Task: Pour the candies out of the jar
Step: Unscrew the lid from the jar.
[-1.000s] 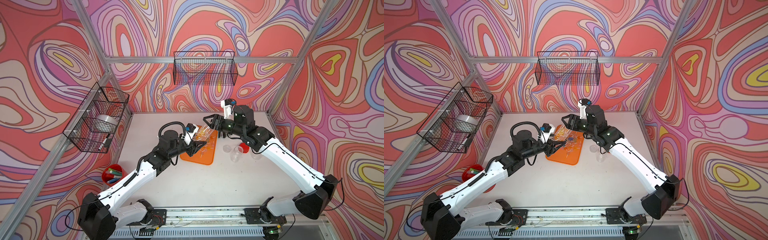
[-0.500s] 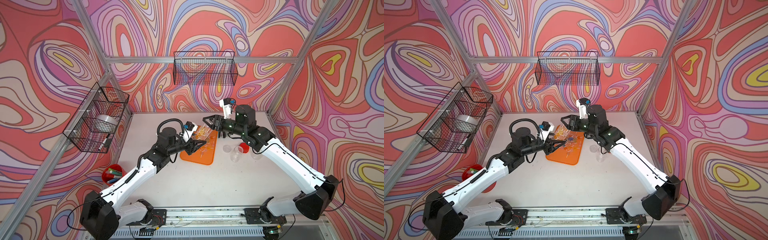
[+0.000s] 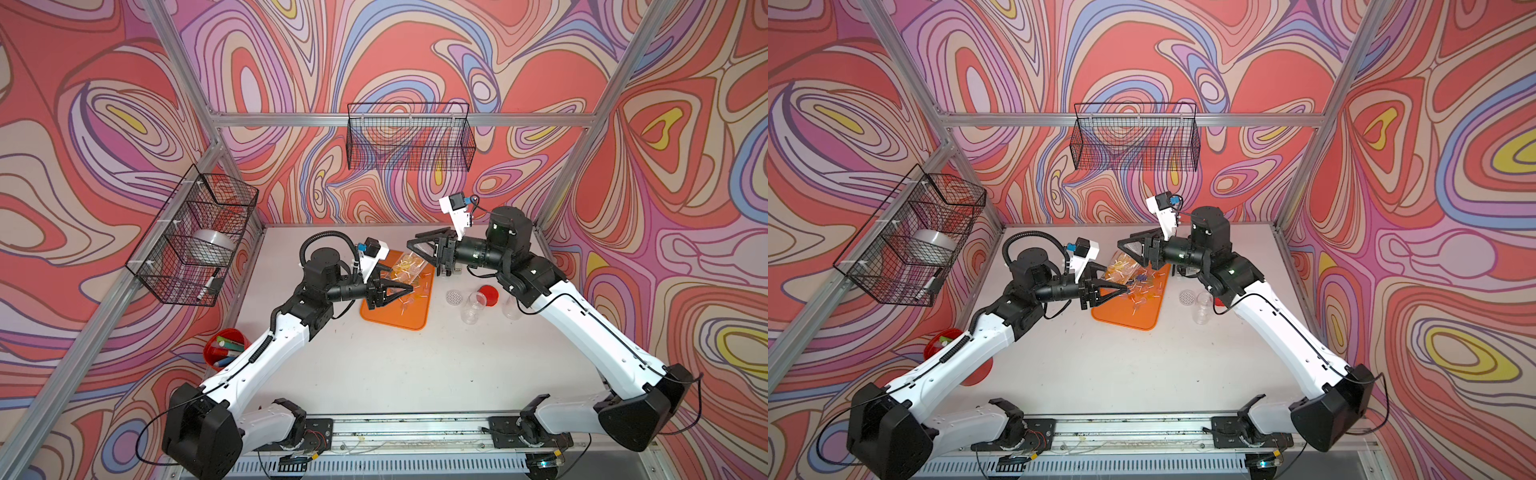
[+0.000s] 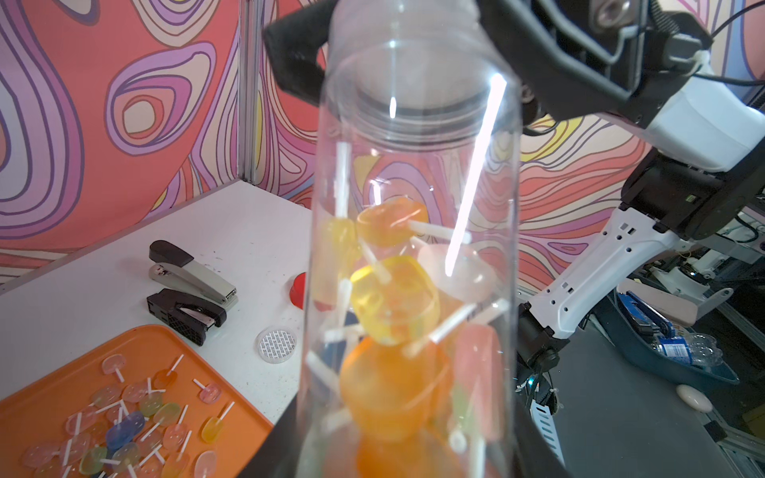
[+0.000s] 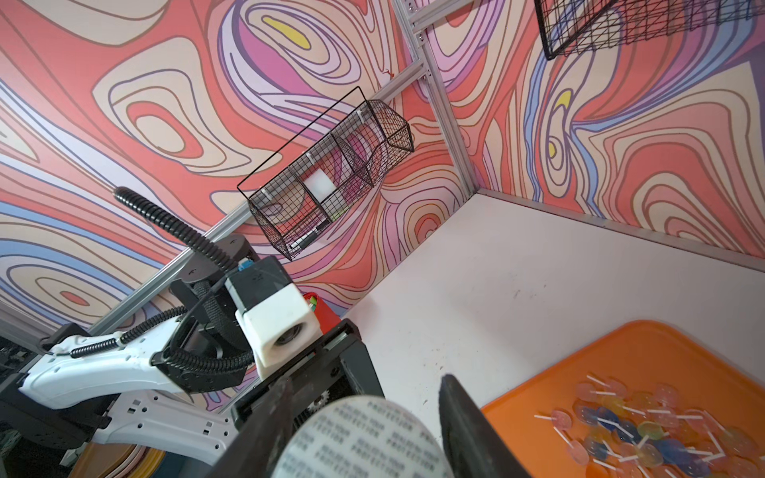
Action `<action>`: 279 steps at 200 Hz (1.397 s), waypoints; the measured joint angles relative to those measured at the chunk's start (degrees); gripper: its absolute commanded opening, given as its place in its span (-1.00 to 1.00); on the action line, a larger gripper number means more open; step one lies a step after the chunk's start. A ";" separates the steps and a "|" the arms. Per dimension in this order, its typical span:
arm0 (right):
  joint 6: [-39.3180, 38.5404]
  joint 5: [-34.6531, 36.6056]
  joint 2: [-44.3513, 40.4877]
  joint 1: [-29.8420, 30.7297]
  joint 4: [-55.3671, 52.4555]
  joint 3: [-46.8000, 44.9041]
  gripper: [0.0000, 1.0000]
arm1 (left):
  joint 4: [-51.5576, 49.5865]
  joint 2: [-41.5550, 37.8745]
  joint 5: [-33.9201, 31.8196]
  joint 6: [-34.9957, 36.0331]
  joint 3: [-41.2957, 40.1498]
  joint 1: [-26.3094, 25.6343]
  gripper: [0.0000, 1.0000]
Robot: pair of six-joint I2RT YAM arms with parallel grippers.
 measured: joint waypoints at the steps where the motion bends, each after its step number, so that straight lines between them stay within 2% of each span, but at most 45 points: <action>1: 0.04 0.11 0.00 0.04 -0.02 0.00 0.23 | 0.00 0.00 -0.02 -0.02 0.00 0.00 -1.00; 11: 0.70 1.86 0.00 0.26 -0.26 0.00 0.51 | -0.04 0.00 -1.11 -0.07 0.00 -0.02 -1.00; 35: 3.06 9.27 0.09 0.94 -3.04 0.11 0.95 | -0.24 0.00 -6.69 0.04 0.00 0.04 -1.00; 74: 8.68 18.34 1.05 0.96 -6.10 0.87 0.96 | -1.01 -0.11 -17.22 1.73 -0.79 -1.84 -1.00; 106: 12.63 20.96 2.19 0.96 -6.36 0.85 0.97 | -3.63 -0.11 -25.11 5.88 -0.83 -6.29 -1.00; 124: 14.27 21.31 2.80 0.98 -6.25 0.85 0.83 | -4.83 -0.11 -28.17 7.72 -0.83 -7.76 -1.00; 156: 15.89 21.92 3.37 0.98 -5.11 0.09 0.42 | -5.84 -0.11 -31.93 9.44 -0.83 -8.24 -1.00; 184: 16.92 22.18 3.45 1.03 -4.39 -0.42 0.38 | -6.62 -0.11 -33.59 10.21 -0.83 -8.39 -1.00; 212: 16.98 22.36 3.69 1.14 -4.17 -0.44 0.51 | -6.64 -0.11 -34.36 10.60 -0.83 -8.46 -1.00; 241: 16.96 22.77 4.70 1.49 -4.35 -0.44 0.51 | -7.02 0.09 -34.47 10.62 -0.79 -8.63 -1.00; 279: 16.52 23.65 4.98 1.84 -4.85 -0.42 0.12 | -8.37 0.66 -34.40 10.60 -0.22 -8.66 -1.00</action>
